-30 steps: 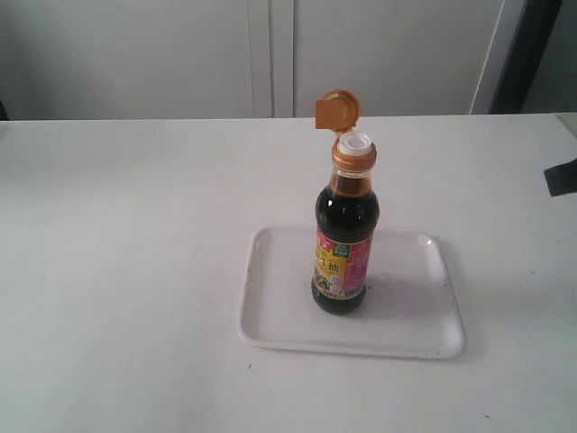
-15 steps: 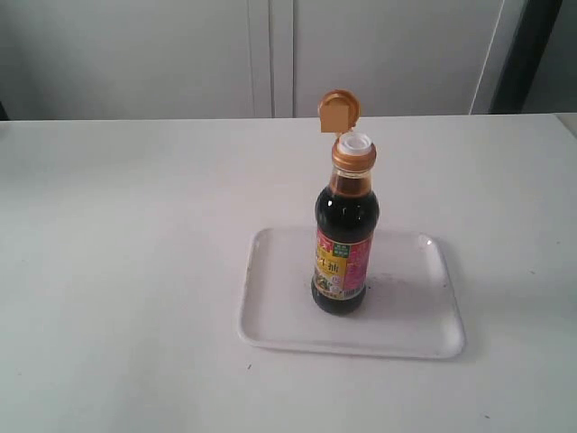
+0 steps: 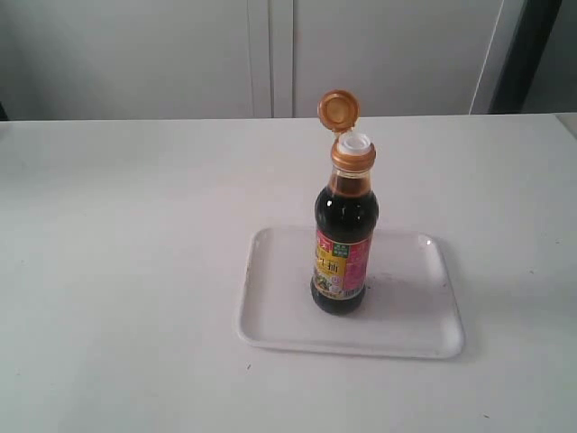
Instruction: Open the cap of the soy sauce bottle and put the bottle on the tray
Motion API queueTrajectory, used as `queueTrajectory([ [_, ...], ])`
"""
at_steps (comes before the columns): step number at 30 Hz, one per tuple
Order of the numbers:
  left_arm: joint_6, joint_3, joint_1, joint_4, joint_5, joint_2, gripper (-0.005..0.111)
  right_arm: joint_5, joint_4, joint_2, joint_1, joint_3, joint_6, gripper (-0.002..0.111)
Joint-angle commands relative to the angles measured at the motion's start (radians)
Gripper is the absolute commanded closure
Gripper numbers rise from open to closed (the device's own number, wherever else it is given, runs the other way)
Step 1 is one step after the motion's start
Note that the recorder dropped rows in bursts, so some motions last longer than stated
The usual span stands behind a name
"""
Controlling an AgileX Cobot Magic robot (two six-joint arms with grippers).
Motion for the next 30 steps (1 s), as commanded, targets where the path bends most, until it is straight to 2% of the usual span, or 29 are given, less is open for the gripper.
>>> queueTrajectory([
  [1, -0.028, 0.046, 0.004, -0.005, -0.021, -0.097, 0.107, -0.028, 0.011, -0.056, -0.001, 0.041, -0.004, 0.108],
  [8, -0.028, 0.054, 0.004, -0.007, -0.072, -0.176, 0.107, -0.014, 0.019, -0.062, -0.001, 0.066, -0.004, 0.108],
  [26, -0.028, 0.054, 0.004, -0.012, -0.065, -0.176, 0.107, -0.006, 0.019, -0.062, -0.001, 0.066, -0.004, 0.108],
  [28, 0.007, 0.054, 0.004, -0.019, -0.067, -0.176, 0.107, -0.006, 0.019, -0.062, -0.001, 0.066, -0.004, 0.108],
  [30, 0.156, 0.057, 0.004, -0.092, -0.069, -0.176, 0.107, -0.006, 0.019, -0.062, -0.001, 0.066, -0.004, 0.108],
])
